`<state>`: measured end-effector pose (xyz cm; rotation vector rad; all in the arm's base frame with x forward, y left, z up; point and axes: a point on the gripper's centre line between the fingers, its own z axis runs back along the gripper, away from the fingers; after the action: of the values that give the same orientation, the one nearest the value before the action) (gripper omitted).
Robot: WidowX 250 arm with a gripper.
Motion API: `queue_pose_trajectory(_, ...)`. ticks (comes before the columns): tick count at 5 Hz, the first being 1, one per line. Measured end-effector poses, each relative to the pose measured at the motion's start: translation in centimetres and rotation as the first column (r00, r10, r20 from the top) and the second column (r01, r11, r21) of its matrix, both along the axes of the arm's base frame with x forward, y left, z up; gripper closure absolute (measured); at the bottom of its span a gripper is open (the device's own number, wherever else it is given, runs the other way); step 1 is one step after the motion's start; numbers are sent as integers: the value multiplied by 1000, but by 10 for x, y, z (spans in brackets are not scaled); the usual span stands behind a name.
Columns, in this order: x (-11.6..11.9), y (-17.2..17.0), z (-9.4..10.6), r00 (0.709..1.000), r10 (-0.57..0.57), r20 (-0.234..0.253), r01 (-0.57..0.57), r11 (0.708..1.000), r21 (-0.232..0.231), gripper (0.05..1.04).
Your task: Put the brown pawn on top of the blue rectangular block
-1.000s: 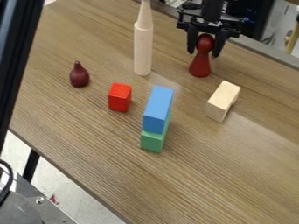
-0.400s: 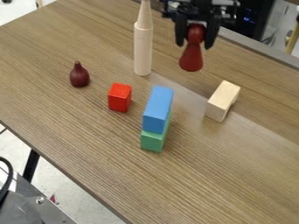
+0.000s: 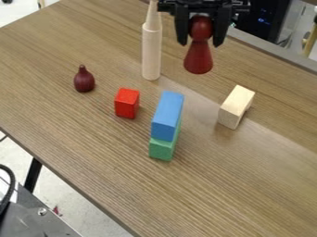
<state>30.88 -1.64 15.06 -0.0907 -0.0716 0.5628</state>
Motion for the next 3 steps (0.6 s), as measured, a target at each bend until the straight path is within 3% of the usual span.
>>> queue_pose_trajectory(1,-14,-4,-3,1000,4,-21,-4,1000,-18,494)
queue_pose_trajectory(3,-27,-6,-6,995,31,-100,-26,998,58,494)
